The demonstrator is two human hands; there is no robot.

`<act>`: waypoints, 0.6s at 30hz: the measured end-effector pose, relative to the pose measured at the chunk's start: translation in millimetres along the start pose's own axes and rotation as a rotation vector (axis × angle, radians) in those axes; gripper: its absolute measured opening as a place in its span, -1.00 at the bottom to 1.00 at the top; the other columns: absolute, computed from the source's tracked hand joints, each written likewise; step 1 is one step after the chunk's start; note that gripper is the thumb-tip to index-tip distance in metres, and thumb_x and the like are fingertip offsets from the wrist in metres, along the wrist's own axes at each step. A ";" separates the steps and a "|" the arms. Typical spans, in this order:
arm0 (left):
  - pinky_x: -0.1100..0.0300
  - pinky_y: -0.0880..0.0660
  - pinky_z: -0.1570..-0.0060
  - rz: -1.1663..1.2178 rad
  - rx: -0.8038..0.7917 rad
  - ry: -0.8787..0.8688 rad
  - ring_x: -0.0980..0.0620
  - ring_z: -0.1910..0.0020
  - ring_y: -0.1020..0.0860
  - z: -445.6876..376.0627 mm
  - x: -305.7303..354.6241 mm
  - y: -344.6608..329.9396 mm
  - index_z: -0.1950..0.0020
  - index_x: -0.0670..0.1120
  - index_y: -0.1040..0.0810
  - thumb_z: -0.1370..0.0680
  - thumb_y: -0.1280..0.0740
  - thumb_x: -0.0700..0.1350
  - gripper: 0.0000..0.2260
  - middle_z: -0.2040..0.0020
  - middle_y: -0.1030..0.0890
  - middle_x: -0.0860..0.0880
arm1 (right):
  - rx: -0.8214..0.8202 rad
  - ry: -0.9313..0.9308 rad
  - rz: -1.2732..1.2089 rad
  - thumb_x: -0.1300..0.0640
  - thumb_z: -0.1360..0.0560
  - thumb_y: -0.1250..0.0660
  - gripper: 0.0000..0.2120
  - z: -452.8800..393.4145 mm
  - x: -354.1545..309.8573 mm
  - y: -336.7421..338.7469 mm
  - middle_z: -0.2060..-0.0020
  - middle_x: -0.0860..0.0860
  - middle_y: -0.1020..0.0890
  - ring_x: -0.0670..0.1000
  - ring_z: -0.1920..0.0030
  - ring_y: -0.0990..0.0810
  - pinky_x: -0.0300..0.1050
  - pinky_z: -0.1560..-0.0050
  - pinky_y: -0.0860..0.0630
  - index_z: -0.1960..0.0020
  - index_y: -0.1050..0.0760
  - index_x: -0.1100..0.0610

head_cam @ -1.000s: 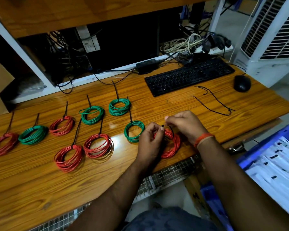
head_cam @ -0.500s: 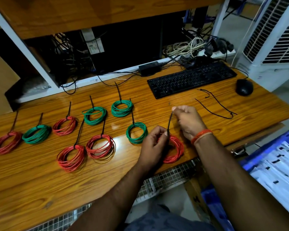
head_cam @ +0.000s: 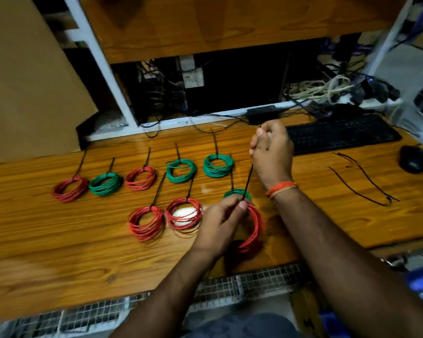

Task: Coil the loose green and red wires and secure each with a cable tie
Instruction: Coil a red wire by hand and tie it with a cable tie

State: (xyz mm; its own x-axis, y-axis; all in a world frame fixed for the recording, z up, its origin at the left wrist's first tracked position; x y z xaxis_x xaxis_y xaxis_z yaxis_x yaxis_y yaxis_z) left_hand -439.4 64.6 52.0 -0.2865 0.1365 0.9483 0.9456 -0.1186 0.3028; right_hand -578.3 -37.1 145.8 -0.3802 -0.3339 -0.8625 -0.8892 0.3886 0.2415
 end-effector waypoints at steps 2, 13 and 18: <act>0.20 -0.44 0.12 -0.011 0.092 -0.019 0.22 0.16 -0.54 13.8 5.4 35.5 0.03 -0.06 -0.61 -0.68 -0.26 -0.01 -0.79 0.21 -0.58 0.18 | -0.025 0.031 -0.032 0.15 -0.63 -0.15 -0.85 5.4 -20.5 -35.3 0.32 0.01 -0.58 0.08 0.31 -0.60 -0.04 0.27 -0.53 0.10 -0.39 0.10; 0.31 -0.18 0.53 0.229 0.428 0.233 0.21 0.52 -0.25 74.6 -44.5 250.3 0.09 -0.08 -0.61 -0.69 -0.24 -0.18 -0.78 0.45 -0.33 0.14 | -1.003 0.119 0.065 -0.10 -0.64 -0.27 -0.71 122.4 -104.3 -261.6 0.22 -0.01 -0.68 -0.03 0.18 -0.64 0.02 0.16 -0.54 0.06 -0.60 0.09; 0.31 -0.17 0.53 0.220 0.397 0.256 0.17 0.50 -0.24 74.9 -80.3 294.5 0.26 -0.01 -0.51 -0.69 -0.26 -0.20 -0.68 0.41 -0.33 0.07 | -0.977 0.141 0.122 0.06 -0.56 -0.44 -0.90 156.4 -100.9 -296.2 0.19 -0.04 -0.68 -0.10 0.18 -0.62 -0.20 0.25 -0.45 0.01 -0.65 0.08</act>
State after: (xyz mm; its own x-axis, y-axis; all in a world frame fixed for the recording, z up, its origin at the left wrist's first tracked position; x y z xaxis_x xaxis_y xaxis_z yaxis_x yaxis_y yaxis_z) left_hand -126.3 92.4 57.9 -0.0557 -0.1008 0.9933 0.9589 0.2718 0.0814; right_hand -236.7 15.8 91.7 -0.4535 -0.4625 -0.7619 -0.6367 -0.4300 0.6400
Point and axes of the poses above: each hand's wrist, its own z-axis away from the middle knuckle, its own y-axis out of the back of the hand, x = y × z, the point moved 10 cm from there along -z, towards the middle knuckle
